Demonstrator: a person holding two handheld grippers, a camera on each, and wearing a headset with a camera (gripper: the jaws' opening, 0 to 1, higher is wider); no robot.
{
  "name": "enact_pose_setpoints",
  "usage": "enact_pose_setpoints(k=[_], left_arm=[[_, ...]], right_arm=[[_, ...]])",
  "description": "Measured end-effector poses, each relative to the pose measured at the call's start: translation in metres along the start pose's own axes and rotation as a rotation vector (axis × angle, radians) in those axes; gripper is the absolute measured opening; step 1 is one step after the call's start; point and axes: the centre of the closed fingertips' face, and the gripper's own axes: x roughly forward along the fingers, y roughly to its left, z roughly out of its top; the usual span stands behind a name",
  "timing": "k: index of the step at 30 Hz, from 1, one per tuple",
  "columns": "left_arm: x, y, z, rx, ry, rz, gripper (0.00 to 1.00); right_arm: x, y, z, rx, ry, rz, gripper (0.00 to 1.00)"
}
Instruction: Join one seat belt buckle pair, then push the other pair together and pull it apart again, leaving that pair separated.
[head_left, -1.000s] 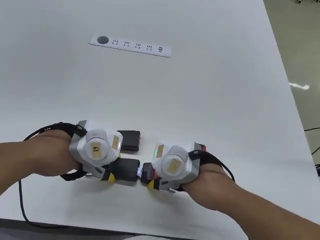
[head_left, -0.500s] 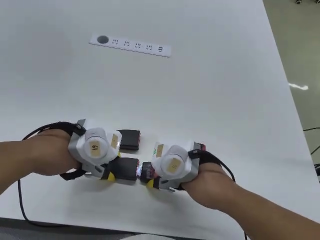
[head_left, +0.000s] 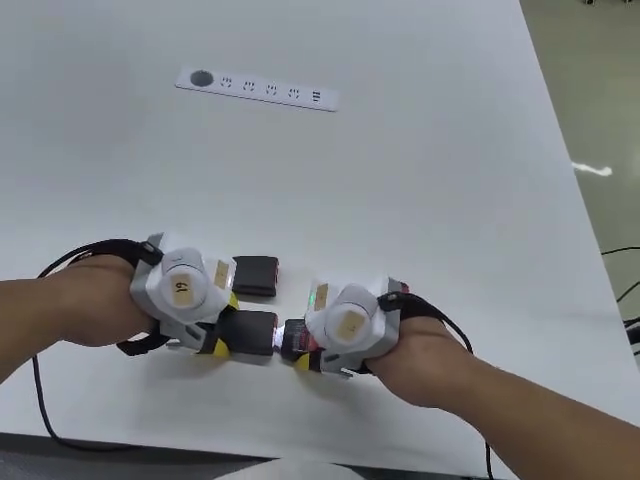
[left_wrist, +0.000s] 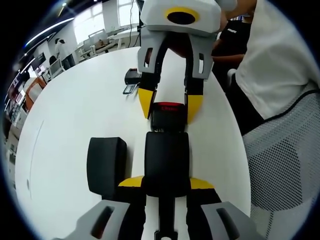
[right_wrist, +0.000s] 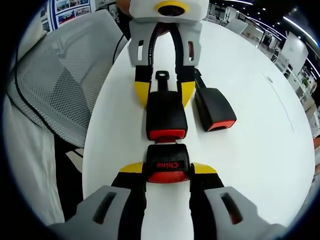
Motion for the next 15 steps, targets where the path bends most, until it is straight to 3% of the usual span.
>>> enact_pose_setpoints(k=[15], left_arm=[[0.0007,0.0013,-0.0001,-0.014,-0.003,0.005,0.31]], right_arm=[[0.0007,-0.0006,0.0008,0.014,-0.006,0.005,0.32]])
